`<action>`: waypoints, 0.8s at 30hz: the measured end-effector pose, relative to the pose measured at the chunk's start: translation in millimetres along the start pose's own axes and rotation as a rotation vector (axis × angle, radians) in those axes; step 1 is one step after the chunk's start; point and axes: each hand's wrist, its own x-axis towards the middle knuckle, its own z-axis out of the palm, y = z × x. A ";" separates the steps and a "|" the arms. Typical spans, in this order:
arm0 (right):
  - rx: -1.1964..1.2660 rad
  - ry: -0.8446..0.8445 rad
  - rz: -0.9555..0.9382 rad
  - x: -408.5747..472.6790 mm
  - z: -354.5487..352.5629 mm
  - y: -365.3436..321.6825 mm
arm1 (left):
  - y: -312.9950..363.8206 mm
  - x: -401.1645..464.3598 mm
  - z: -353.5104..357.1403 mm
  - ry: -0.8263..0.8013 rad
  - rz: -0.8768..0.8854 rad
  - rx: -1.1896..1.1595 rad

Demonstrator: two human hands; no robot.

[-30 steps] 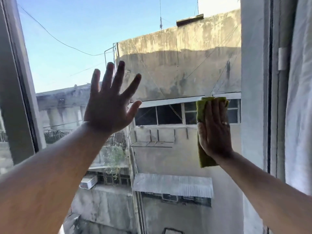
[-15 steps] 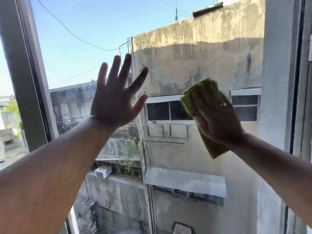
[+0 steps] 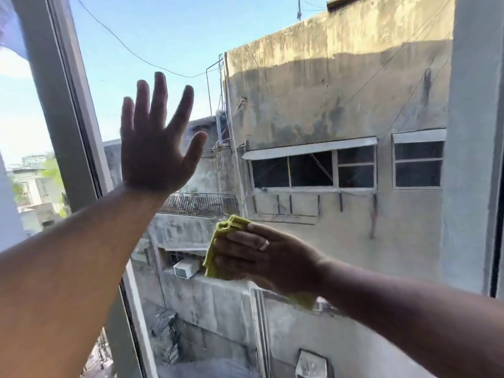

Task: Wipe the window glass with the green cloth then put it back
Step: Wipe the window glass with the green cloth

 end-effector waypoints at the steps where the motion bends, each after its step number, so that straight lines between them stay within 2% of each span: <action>1: -0.015 0.017 0.034 -12.4 -0.4 19.1 | -0.3 -0.1 2.1 0.012 0.002 -0.002; 5: -0.063 0.123 0.508 -37.4 -13.4 102.4 | -3.3 0.1 9.3 0.043 0.006 -0.006; 8: -0.050 0.236 0.857 2.9 -11.7 87.1 | -3.9 2.7 12.2 0.038 0.011 0.001; 9: -0.036 0.265 0.902 20.7 -7.4 66.9 | -4.8 2.6 12.4 0.042 0.010 0.001; 10: -0.009 0.271 0.862 36.6 -1.8 42.2 | -6.1 2.0 12.5 0.048 0.012 0.003; 11: 0.027 0.242 0.738 48.2 3.2 15.4 | -6.8 1.9 12.1 0.052 0.019 0.007; 13: 0.079 0.122 0.361 53.0 8.8 -30.8 | -8.3 3.0 11.0 0.042 0.030 0.005; 15: 0.071 0.026 0.056 30.6 9.7 -41.9 | -9.3 3.8 8.3 0.031 0.019 -0.007; 16: 0.064 0.018 0.014 17.4 6.7 -31.0 | -9.1 3.5 7.9 0.039 0.014 -0.012; 18: 0.036 0.062 0.115 -4.6 -1.2 13.0 | -7.4 1.7 8.1 0.055 0.012 -0.014; 22: -0.069 0.141 0.621 -19.2 -31.8 136.8 | -5.4 0.7 8.7 0.047 0.009 -0.010; 24: -0.031 0.215 0.840 5.3 -44.0 165.9 | -5.7 1.1 8.0 0.037 0.015 -0.012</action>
